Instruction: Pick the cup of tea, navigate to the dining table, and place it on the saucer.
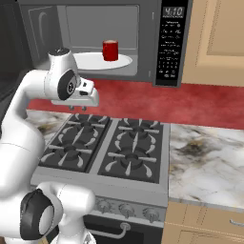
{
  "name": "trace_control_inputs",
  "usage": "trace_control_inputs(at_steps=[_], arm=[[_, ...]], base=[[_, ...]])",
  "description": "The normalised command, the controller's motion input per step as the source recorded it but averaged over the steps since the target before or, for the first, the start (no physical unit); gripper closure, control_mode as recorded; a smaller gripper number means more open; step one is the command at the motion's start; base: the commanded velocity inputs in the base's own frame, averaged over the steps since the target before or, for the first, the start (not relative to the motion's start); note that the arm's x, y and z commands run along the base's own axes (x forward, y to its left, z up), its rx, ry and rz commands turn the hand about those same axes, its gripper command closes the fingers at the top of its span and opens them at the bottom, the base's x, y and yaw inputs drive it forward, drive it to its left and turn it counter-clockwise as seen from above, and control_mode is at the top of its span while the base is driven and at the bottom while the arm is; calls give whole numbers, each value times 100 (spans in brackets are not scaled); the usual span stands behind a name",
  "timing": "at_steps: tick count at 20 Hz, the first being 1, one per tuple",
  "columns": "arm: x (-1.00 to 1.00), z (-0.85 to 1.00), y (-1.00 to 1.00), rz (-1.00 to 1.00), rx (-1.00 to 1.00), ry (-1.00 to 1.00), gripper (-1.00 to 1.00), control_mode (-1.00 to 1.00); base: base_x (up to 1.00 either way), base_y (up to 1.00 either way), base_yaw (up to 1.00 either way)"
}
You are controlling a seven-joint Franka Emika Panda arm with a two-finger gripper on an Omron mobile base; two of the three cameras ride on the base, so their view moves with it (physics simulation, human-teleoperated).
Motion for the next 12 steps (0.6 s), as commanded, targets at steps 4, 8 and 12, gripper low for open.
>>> trace_control_inputs(at_steps=[4, 8, 12], arm=[[0, 2, 14, 0, 0, -8, -100, -100], [-5, 58, 10, 0, 0, -29, -100, -100], [-9, 98, 0, 0, 4, -26, -100, -100]], base=[[0, 0, 0], [0, 0, 0], [0, 0, 0]])
